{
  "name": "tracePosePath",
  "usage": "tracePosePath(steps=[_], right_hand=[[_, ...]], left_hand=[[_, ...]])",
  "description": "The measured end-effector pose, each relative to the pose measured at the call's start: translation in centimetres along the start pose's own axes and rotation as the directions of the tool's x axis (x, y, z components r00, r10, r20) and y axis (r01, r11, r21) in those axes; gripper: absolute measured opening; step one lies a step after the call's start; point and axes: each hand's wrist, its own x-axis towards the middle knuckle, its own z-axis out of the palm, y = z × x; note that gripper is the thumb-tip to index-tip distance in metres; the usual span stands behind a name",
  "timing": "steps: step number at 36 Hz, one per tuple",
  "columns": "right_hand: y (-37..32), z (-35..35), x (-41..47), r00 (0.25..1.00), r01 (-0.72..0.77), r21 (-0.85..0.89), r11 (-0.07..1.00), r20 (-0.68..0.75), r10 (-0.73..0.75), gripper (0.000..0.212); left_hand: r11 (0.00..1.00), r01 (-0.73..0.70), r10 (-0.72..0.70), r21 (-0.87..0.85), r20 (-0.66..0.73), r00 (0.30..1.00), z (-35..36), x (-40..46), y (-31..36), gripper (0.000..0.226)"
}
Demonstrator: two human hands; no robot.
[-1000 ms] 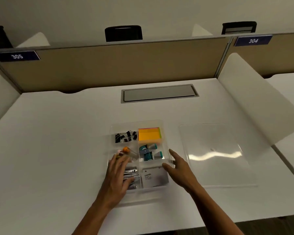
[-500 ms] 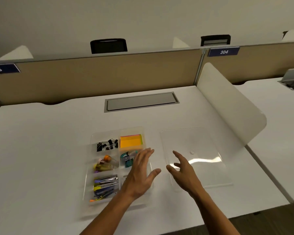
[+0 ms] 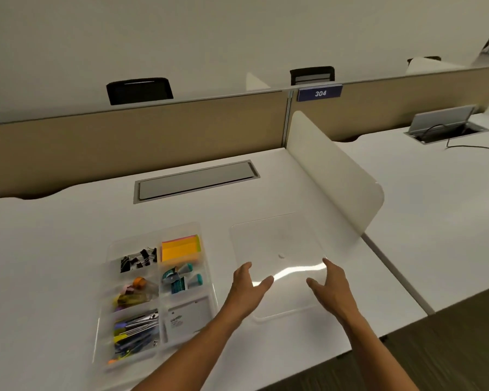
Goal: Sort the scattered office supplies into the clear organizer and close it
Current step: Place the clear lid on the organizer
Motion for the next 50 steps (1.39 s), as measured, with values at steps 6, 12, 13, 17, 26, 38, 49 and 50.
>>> tracePosePath(steps=[6,12,13,17,26,38,49,50], right_hand=[[1.6,1.0,0.2,0.995,-0.102,-0.189,0.977,-0.006,0.103,0.092],[1.6,1.6,0.2,0.988,-0.155,-0.337,0.929,-0.047,0.148,0.095],[1.6,1.5,0.2,0.986,-0.17,-0.334,0.927,-0.058,0.159,0.095],[2.0,0.2,0.5,0.965,-0.263,-0.265,0.928,-0.085,0.25,0.088],[1.4,-3.8,0.5,0.98,-0.199,0.537,0.82,0.09,0.18,0.033],[-9.6,-3.6,-6.9,0.989,0.093,0.804,0.587,-0.006,-0.148,0.019],[-19.0,3.4,-14.2,0.732,0.629,0.188,0.754,-0.471,-0.493,0.086],[-19.1,4.1,-14.5,0.71,0.648,0.145,0.748,-0.471,-0.523,0.091]], left_hand=[[0.983,0.138,-0.136,-0.122,0.023,0.99,1.5,0.1,-1.0,0.085],[0.989,0.109,-0.108,-0.096,0.015,0.994,2.7,-0.4,-1.1,0.086],[0.991,0.108,-0.107,-0.081,0.017,0.994,2.7,-0.5,-1.2,0.087],[0.989,0.116,-0.114,-0.092,0.024,0.993,2.4,-0.6,-1.5,0.086],[0.976,0.146,-0.136,-0.16,0.076,0.988,0.5,-1.0,-1.1,0.06],[0.894,-0.026,0.115,-0.447,0.174,0.978,-3.9,-3.0,6.5,0.057],[0.783,-0.391,0.51,-0.484,0.141,0.849,-10.6,-9.5,10.8,0.087],[0.777,-0.418,0.528,-0.47,0.125,0.84,-11.1,-9.9,10.5,0.087]])
